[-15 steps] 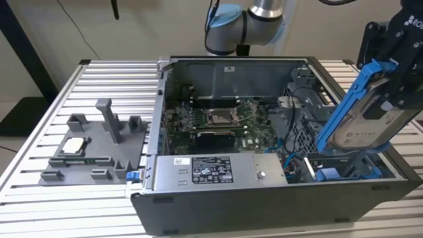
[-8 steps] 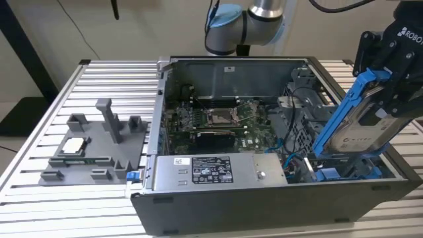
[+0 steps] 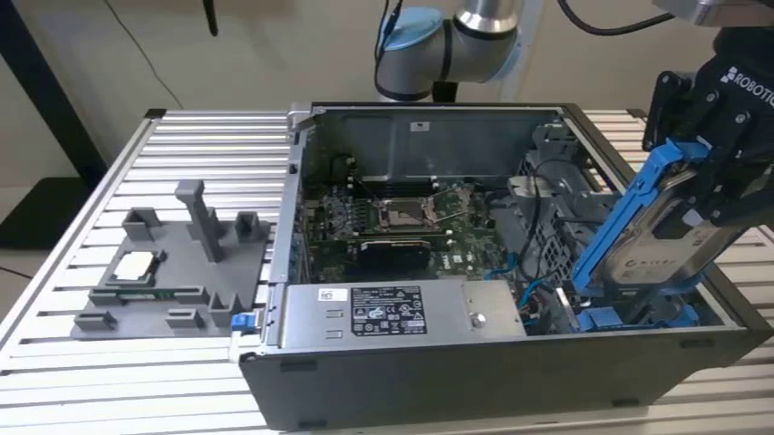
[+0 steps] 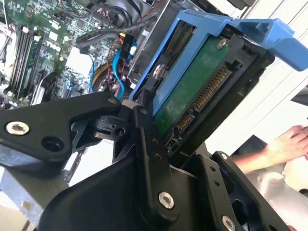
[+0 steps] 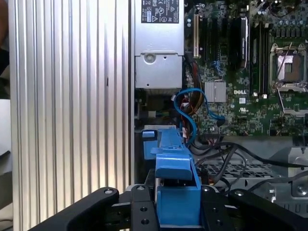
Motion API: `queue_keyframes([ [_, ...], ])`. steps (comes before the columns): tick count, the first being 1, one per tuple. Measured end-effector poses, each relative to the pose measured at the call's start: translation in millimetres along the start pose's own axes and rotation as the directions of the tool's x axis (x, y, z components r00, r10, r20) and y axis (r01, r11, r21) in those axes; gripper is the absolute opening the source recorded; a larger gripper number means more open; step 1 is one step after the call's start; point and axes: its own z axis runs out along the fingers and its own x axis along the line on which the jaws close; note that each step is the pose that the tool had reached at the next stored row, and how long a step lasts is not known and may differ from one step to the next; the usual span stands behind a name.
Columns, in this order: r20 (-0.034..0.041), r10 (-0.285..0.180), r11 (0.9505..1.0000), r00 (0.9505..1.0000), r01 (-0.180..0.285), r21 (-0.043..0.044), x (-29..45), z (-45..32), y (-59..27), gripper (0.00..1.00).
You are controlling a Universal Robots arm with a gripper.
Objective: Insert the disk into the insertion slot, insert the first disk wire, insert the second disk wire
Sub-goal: 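Insert the disk into the insertion slot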
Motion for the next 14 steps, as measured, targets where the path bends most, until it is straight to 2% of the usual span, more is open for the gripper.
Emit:
queue_keyframes([
  [6, -0.0001, 0.000, 1.0000, 1.0000, 0.000, 0.0000, -1.4, 7.1, -5.4, 0.33],
  [14, 0.0000, 0.000, 1.0000, 1.0000, 0.000, 0.0000, -6.9, 16.2, -6.4, 0.33],
])
